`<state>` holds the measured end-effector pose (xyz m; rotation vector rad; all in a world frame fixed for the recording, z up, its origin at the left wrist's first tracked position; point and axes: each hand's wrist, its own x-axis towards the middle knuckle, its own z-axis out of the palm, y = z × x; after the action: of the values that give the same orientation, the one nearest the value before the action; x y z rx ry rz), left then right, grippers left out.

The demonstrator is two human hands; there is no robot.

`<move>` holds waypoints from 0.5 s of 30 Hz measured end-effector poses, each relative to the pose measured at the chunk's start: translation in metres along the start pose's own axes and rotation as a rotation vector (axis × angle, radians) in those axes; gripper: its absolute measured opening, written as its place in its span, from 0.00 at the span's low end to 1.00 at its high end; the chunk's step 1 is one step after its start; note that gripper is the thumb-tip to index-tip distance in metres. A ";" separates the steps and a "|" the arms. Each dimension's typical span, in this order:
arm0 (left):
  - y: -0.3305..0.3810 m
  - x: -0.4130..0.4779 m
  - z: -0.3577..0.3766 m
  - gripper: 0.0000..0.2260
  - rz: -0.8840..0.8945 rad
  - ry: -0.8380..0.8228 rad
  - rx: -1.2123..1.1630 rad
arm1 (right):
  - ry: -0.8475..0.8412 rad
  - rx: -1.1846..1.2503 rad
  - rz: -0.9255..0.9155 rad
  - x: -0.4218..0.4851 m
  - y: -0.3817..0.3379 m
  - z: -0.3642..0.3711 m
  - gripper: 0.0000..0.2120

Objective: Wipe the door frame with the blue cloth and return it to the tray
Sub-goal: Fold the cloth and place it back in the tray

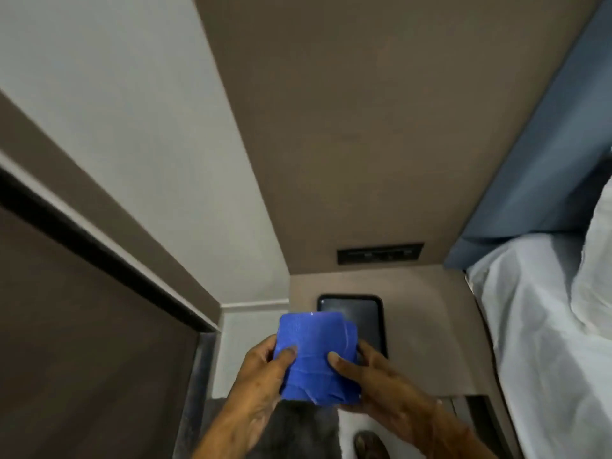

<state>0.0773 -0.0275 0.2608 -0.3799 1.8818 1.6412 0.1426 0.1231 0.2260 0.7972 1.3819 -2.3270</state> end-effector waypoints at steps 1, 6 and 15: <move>-0.015 0.030 0.014 0.07 -0.056 -0.033 0.018 | 0.074 -0.031 0.014 0.022 0.007 -0.021 0.17; -0.099 0.157 0.074 0.07 -0.180 -0.016 0.214 | 0.350 -0.236 0.128 0.128 0.054 -0.106 0.20; -0.193 0.287 0.128 0.15 0.268 0.208 0.717 | 0.418 -0.861 0.091 0.263 0.119 -0.175 0.34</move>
<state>-0.0009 0.1084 -0.0724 0.0103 2.6063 0.9856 0.0495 0.2219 -0.0838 1.0264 2.2021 -1.2851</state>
